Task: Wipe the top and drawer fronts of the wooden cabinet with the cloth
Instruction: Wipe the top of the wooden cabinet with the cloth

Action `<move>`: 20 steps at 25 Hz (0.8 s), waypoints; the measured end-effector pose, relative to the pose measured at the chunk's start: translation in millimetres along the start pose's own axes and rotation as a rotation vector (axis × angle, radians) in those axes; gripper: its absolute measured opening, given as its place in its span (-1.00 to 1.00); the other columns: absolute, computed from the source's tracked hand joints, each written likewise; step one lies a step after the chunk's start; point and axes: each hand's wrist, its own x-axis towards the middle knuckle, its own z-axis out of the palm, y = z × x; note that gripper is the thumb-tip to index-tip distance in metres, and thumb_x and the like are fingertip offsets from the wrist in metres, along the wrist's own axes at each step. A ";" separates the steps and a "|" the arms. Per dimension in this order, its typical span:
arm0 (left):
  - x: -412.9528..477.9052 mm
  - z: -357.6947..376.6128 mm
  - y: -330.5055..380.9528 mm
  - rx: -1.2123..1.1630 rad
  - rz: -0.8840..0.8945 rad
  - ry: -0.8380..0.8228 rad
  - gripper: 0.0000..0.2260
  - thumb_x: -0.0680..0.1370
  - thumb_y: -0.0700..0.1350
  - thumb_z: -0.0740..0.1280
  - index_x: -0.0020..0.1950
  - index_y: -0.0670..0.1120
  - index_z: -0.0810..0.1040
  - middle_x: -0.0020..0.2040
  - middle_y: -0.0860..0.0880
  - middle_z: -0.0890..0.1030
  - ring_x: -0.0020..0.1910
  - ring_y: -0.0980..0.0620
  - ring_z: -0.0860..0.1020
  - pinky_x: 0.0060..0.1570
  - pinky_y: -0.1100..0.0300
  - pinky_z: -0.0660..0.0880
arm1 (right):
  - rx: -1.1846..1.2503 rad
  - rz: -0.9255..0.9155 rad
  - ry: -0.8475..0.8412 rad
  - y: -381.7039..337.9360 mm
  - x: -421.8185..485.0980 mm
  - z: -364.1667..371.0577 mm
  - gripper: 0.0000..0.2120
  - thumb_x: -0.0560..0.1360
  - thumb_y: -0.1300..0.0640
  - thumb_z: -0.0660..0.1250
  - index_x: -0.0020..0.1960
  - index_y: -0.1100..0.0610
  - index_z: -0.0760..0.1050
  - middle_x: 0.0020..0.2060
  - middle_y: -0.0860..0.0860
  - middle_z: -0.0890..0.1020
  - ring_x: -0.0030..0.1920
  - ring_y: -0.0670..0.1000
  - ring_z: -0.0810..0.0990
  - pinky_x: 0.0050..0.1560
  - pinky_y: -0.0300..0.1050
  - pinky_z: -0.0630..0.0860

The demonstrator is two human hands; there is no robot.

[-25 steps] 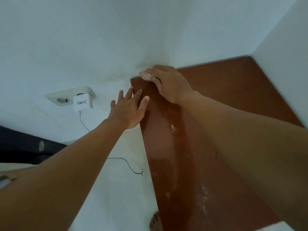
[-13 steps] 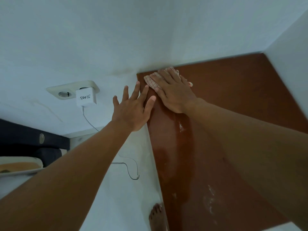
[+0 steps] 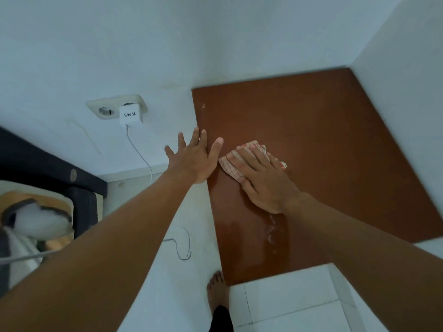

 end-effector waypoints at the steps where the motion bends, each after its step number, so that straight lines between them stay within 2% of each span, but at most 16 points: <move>1: -15.1 9.1 2.2 -0.002 -0.001 0.001 -0.26 0.58 0.40 -0.29 0.68 0.05 -0.09 0.69 0.05 -0.12 0.65 -0.18 -0.19 0.50 -0.39 -0.18 | 0.003 -0.006 -0.005 -2.4 -19.6 4.5 -0.40 0.64 -0.12 -0.16 0.68 -0.13 -0.09 0.69 -0.05 -0.05 0.68 0.05 -0.19 0.64 0.25 -0.07; 8: -121.7 58.0 12.4 -0.001 -0.002 -0.039 -0.26 0.59 0.39 -0.28 0.68 0.03 -0.07 0.69 0.04 -0.10 0.65 -0.16 -0.19 0.51 -0.38 -0.16 | 0.058 -0.067 0.025 -24.5 -160.9 47.8 -0.46 0.70 -0.05 -0.06 0.67 -0.12 0.03 0.68 -0.09 0.06 0.68 0.03 -0.12 0.62 0.18 0.06; 10: -144.1 65.5 12.9 0.006 -0.001 -0.047 -0.25 0.58 0.40 -0.29 0.68 0.02 -0.05 0.69 0.03 -0.07 0.65 -0.16 -0.17 0.51 -0.38 -0.16 | 0.086 -0.108 0.017 -27.2 -199.0 56.7 -0.45 0.71 0.10 0.02 0.67 -0.11 0.05 0.67 -0.09 0.08 0.68 0.01 -0.12 0.61 0.18 0.15; 12: -159.5 69.2 12.1 0.010 -0.013 -0.045 -0.24 0.58 0.41 -0.29 0.68 0.02 -0.04 0.69 0.02 -0.03 0.65 -0.16 -0.15 0.50 -0.39 -0.16 | 0.111 -0.162 0.003 -23.1 -236.7 66.1 -0.33 0.62 0.34 0.16 0.65 -0.06 0.15 0.67 -0.08 0.10 0.68 -0.02 -0.09 0.55 0.09 0.33; 14: -169.6 69.4 10.8 0.018 -0.026 -0.039 -0.23 0.57 0.42 -0.29 0.68 0.03 -0.03 0.69 0.01 -0.02 0.66 -0.16 -0.14 0.50 -0.39 -0.16 | 0.111 -0.139 -0.147 -16.5 -279.1 77.0 -0.25 0.59 0.42 0.16 0.65 -0.10 0.12 0.64 -0.19 0.00 0.62 -0.21 -0.23 0.48 0.00 0.44; 16: -175.3 66.4 9.0 0.037 -0.028 -0.023 -0.22 0.56 0.43 -0.30 0.68 0.04 -0.03 0.69 0.01 -0.02 0.66 -0.16 -0.13 0.51 -0.38 -0.15 | 0.098 -0.083 -0.237 -8.3 -317.2 89.8 -0.22 0.61 0.40 0.15 0.66 -0.16 0.00 0.61 -0.28 -0.08 0.54 -0.33 -0.38 0.43 -0.03 0.50; 18: -176.6 62.1 4.3 0.051 -0.033 -0.015 -0.21 0.56 0.42 -0.30 0.68 0.03 -0.02 0.69 0.01 -0.03 0.66 -0.16 -0.13 0.51 -0.37 -0.14 | 0.080 -0.073 -0.181 -5.4 -332.6 96.1 -0.21 0.59 0.39 0.19 0.66 -0.16 0.02 0.65 -0.23 0.00 0.60 -0.27 -0.29 0.33 -0.09 0.58; 20: -176.1 58.1 -0.1 0.054 -0.037 -0.017 -0.21 0.55 0.42 -0.30 0.68 0.03 -0.01 0.69 0.00 -0.03 0.66 -0.16 -0.13 0.51 -0.37 -0.13 | 0.056 -0.114 -0.043 -10.0 -326.2 86.8 -0.18 0.54 0.42 0.30 0.65 -0.08 0.12 0.65 -0.12 0.17 0.66 -0.12 -0.04 0.31 -0.08 0.60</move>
